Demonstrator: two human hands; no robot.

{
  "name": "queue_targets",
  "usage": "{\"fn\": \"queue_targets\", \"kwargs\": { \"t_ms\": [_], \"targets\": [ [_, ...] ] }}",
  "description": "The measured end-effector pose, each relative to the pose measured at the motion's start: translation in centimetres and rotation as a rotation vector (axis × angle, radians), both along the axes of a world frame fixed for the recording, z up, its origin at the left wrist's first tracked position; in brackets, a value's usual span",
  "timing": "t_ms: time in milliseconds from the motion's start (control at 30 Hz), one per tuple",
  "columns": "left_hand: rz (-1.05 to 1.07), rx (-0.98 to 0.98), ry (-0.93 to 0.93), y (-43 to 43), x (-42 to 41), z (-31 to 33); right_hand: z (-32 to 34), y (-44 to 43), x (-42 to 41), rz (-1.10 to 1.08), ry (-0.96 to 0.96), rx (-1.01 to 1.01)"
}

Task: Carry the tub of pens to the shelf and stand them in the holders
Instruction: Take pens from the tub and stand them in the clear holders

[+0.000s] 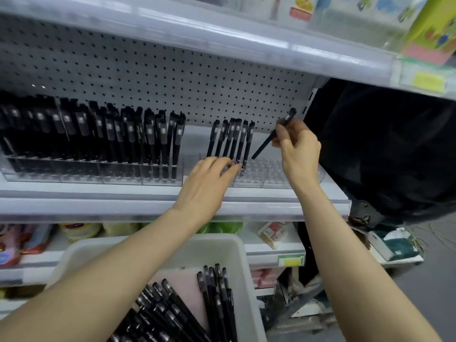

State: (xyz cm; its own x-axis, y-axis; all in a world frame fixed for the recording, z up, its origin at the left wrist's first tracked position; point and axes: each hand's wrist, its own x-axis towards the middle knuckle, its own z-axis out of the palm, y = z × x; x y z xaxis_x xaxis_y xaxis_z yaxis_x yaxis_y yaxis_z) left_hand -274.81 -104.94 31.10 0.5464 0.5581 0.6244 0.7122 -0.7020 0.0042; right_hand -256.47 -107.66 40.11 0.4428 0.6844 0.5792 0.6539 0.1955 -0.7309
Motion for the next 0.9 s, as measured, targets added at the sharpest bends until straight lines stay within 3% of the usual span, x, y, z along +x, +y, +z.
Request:
{"fn": "queue_targets", "kwargs": {
  "t_ms": [233, 900],
  "targets": [
    [0.017, -0.031, 0.018, -0.1, -0.1, 0.3, -1.4, 2.2, -0.5, 0.065, -0.238, -0.159],
    [0.132, -0.055, 0.039, -3.0, -1.2, 0.7, -2.1, 1.0, 0.5, 0.081, -0.169, -0.265]
  ]
}}
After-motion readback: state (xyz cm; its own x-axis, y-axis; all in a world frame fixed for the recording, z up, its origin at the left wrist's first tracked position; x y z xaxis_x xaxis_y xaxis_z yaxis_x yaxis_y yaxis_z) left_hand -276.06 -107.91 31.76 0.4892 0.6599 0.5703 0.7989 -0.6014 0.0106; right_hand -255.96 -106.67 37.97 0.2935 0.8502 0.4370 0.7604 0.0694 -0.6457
